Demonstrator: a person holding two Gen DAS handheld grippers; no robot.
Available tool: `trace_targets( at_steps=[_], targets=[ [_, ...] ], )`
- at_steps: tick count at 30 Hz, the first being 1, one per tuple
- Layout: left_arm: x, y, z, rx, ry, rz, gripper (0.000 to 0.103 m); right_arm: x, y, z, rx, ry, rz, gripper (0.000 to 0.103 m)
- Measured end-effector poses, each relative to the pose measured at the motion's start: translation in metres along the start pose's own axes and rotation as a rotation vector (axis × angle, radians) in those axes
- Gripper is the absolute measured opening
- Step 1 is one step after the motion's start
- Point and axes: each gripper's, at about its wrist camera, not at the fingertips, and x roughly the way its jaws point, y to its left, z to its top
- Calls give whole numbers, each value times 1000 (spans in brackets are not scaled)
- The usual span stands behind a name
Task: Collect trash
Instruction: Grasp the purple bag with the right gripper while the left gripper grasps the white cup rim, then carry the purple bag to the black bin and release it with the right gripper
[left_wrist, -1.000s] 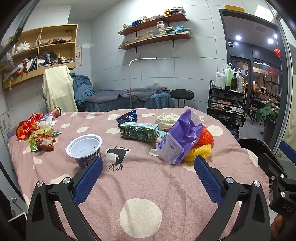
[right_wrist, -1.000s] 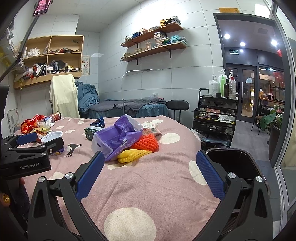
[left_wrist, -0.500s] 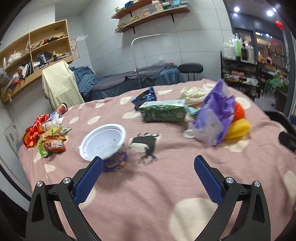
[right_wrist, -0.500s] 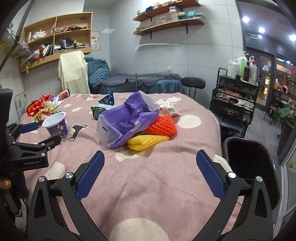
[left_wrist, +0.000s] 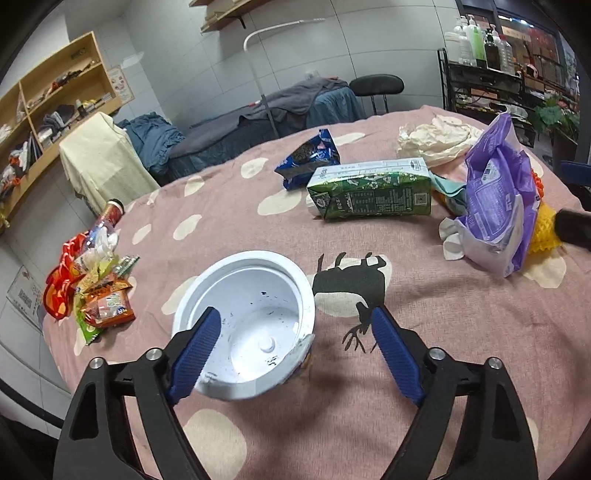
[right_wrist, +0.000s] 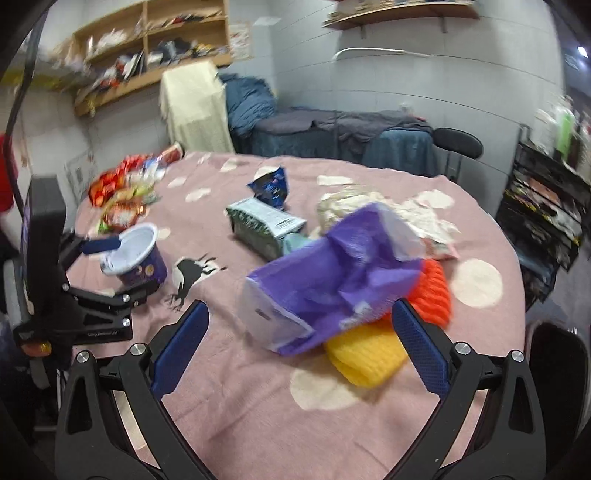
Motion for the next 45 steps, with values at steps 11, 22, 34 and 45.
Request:
trace_targets(
  at_steps=[11,22,34,45],
  targets=[
    [14,22,3,-105,51,-44,27,57,13,7,-62,140,61,34],
    [-26,23,3,-183,-63,-62,11,16,12,4,-63,17,122,29],
    [-73,-31,22,-192,-219,-300,11,-62,-22,-13,73,-170,70,29],
    [-74,-139,57,-32,-231,-531,11,-119,-138,-62,335,-205,-231,29]
  ],
)
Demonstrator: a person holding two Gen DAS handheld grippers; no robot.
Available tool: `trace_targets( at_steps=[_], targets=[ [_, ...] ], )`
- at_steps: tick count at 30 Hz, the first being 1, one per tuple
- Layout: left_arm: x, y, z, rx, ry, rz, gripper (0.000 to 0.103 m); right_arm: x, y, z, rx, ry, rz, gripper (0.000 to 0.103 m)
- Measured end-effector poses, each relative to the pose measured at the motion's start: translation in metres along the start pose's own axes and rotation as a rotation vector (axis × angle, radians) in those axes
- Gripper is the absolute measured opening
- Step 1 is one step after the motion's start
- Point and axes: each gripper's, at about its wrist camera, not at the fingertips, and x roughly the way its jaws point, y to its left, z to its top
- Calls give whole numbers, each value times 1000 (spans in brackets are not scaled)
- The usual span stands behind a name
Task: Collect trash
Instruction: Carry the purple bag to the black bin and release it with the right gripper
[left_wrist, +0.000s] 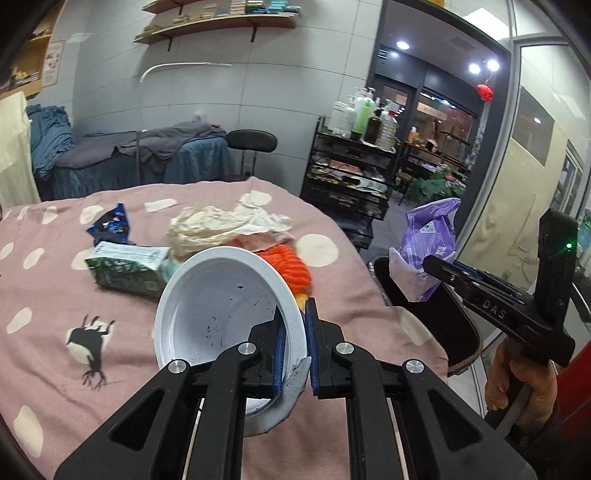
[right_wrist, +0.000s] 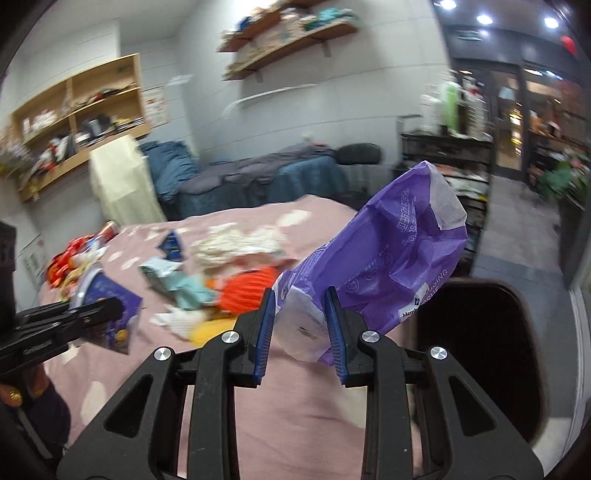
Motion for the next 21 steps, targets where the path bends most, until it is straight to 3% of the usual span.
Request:
trace_targets(
  at_steps=[2,7,13,14,15,17,21],
  targets=[
    [9,-13,4,17,16,-29,11,2,-30,-5,51,18,-71,29],
    [38,-44,14,54,71,-95,11,20,-97,-28,208,116,-144,29],
    [64,-75,18,97,121,-142,11,48,-151,-67,386,222,-142,31],
    [67,-81,18,107,126,-146,11,51,-155,-71,405,227,-146,37],
    [70,-86,19,118,130,-147,11,55,-158,-74,424,237,-149,50],
    [74,-95,20,130,142,-159,11,57,-166,-81,456,228,-159,62],
    [85,-113,24,144,177,-196,11,44,-171,-83,466,191,-197,67]
  ],
)
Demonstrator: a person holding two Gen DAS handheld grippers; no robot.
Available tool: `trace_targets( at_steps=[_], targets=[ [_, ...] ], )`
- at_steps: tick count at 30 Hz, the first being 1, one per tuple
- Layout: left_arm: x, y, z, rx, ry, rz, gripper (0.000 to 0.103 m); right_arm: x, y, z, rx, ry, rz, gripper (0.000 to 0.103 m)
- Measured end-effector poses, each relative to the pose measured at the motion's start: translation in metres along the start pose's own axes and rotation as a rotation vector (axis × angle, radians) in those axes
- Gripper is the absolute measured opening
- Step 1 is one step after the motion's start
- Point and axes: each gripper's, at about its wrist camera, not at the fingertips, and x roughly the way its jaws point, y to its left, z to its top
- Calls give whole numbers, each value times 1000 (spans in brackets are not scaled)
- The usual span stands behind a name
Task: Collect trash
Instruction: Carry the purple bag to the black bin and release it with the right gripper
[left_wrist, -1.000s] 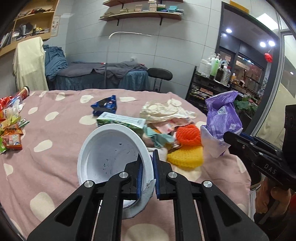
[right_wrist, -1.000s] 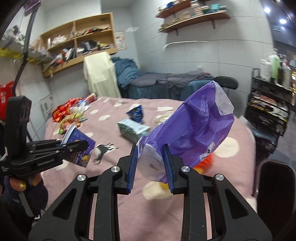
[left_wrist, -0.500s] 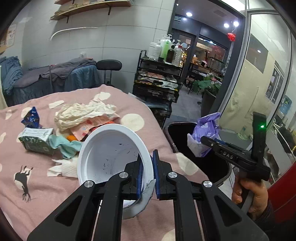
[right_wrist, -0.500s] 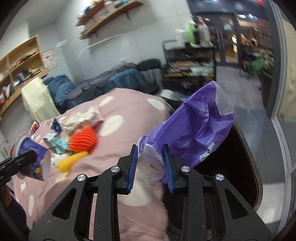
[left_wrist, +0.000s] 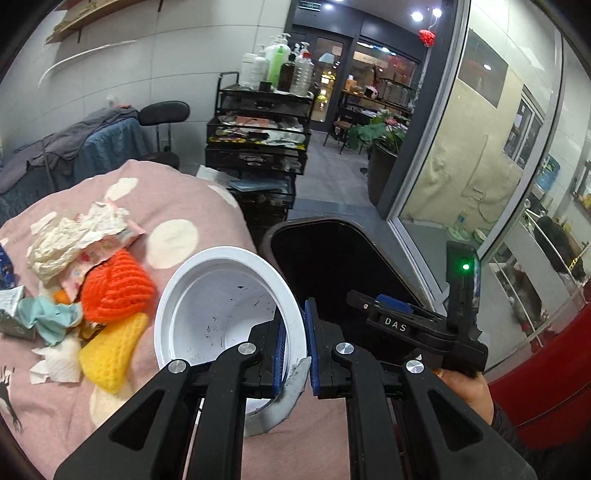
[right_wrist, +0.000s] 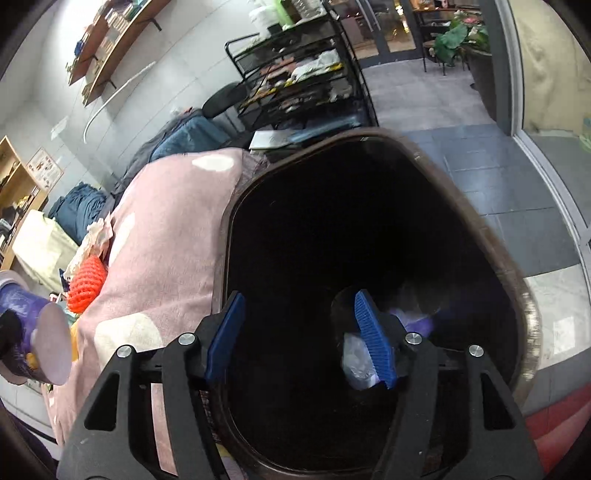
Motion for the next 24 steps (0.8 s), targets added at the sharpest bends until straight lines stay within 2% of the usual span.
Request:
trace_targets(
  at_steps=[3,9,21,24],
  targets=[
    [10,-15,8,12,23,-36,11,-17,-4,1,1,-71,-50,77],
    [43,-45,22,66,85,-70,11,-49,-19,2,3,-178,-171,80],
    [104,-70,24,78,254,-105,11,-68,-59,9,91,-213,-253,81],
    [117,-72,21,97,285,-84,11,-70,-64,9,105,-215,-260,81]
  ],
)
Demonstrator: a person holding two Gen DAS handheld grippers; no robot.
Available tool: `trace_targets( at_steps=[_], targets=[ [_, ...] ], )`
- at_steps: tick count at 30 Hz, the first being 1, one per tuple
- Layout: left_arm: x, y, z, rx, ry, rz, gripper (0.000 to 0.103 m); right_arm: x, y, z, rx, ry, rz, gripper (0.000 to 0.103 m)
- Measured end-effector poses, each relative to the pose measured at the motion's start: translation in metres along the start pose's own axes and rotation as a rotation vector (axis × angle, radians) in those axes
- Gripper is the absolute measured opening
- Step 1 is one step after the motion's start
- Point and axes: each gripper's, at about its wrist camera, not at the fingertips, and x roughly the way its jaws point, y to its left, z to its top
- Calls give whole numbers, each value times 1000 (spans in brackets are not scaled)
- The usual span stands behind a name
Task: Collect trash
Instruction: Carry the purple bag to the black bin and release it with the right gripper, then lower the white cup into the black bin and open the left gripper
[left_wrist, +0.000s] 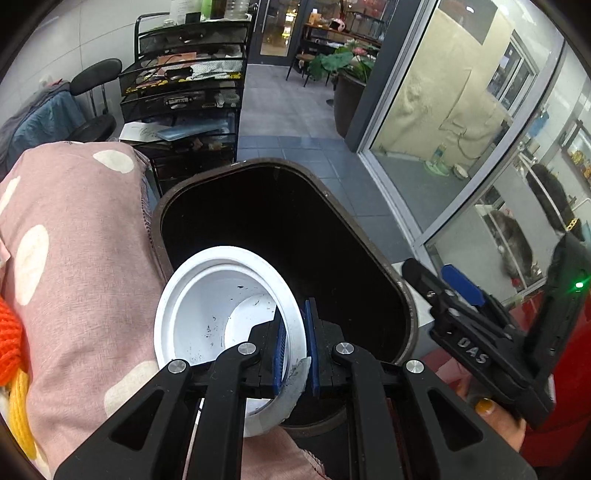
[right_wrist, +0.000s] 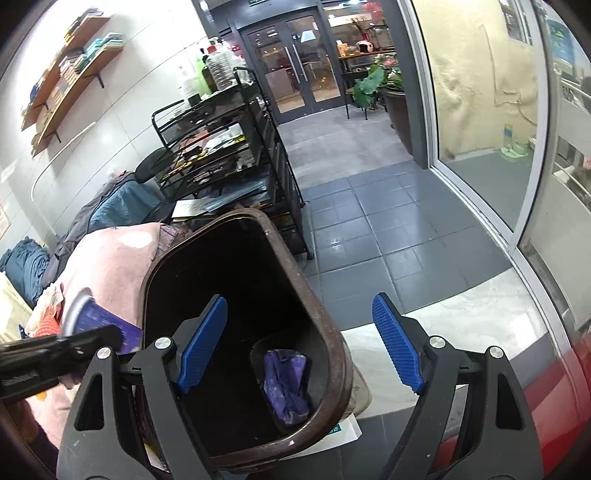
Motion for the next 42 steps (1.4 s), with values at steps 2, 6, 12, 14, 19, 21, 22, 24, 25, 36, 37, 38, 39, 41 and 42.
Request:
trace_targets(
  at_steps=[2,6,12,14,19,21,22,24,25,36,37,38,39,41,42],
  targets=[
    [6,-2,-1,7,17,7,11,1,-2,0,2,1,-5,81],
    [16,-4,-1,24,48,32,39,3,-5,1,8,3,-12,81],
    [10,-5,-3,40,17,71,82,2,-9,2,19,-7,-26,88],
    [4,-6,-3,47,-3,84,85,1,-10,3,25,-7,-28,89],
    [-22,-12,-8,90,-79,118,91,-4,-9,4,24,-20,-28,90],
    [-37,-15,-12,107,-122,130,94,-6,-4,4,12,-26,-20,91],
    [-45,-15,-14,114,-145,135,95,-8,0,4,3,-28,-15,91],
    [-60,-17,-21,122,-187,147,96,-10,8,3,-13,-31,-1,91],
    [-67,-17,-24,124,-206,157,97,-11,13,3,-23,-32,10,91],
    [-127,14,-63,43,-356,246,98,-33,90,-10,-199,-42,158,94],
    [-130,20,-66,29,-363,257,98,-34,96,-12,-212,-39,172,95],
    [-134,28,-70,11,-367,270,98,-35,106,-13,-230,-31,193,95],
    [-137,31,-73,-2,-371,283,98,-35,113,-14,-244,-25,209,95],
    [-144,44,-83,-32,-377,319,98,-37,133,-19,-283,-13,247,95],
    [-149,53,-90,-54,-379,343,98,-37,141,-21,-302,-5,264,95]
  ],
)
